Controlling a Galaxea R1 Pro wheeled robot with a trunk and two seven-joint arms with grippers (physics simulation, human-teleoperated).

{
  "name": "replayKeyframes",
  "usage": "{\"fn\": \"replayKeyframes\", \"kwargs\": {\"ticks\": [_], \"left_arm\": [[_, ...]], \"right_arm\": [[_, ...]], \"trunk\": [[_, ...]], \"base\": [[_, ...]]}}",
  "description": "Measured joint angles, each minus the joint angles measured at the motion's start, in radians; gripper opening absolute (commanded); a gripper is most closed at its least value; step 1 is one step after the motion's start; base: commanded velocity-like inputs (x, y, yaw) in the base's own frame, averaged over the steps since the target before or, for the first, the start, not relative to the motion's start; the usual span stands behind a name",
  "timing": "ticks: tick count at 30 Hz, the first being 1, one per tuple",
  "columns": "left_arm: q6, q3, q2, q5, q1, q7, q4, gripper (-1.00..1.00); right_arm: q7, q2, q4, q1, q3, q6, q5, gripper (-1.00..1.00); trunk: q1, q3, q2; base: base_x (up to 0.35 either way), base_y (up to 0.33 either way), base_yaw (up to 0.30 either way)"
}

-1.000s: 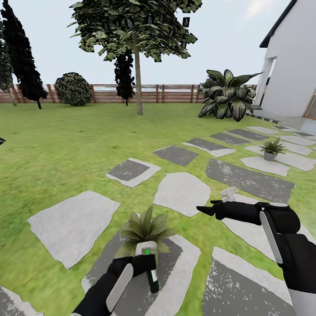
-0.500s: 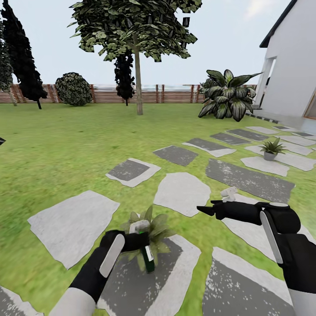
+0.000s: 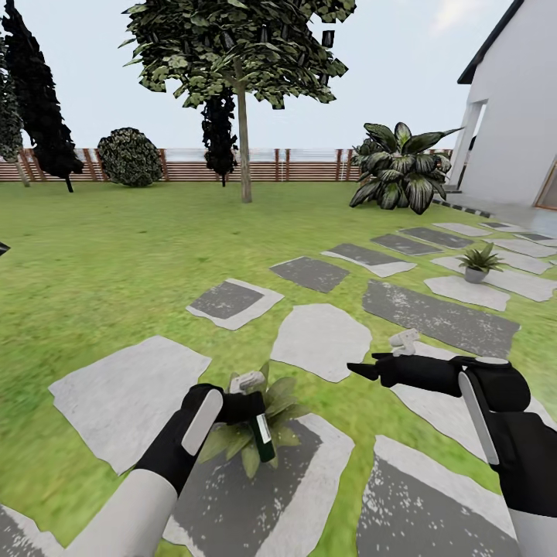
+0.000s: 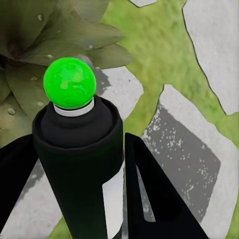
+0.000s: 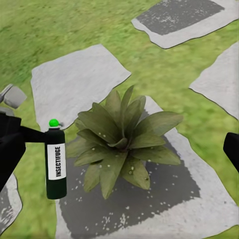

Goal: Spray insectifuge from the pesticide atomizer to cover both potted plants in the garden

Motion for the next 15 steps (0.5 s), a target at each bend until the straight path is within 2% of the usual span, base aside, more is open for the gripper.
{"fn": "replayKeyframes", "kwargs": {"ticks": [9,15], "left_arm": [[0.002,0.000,-0.001,0.001,0.000,0.003,0.002,-1.00],[0.087,-0.005,-0.008,0.006,0.000,-0.006,-0.003,-1.00]], "right_arm": [[0.000,0.000,0.000,0.000,0.001,0.000,0.000,1.00],[0.000,0.000,0.000,0.000,0.001,0.000,0.000,1.00]], "trunk": [[0.000,0.000,0.000],[0.000,0.000,0.000]], "base": [[0.000,0.000,0.000],[0.000,0.000,0.000]]}}
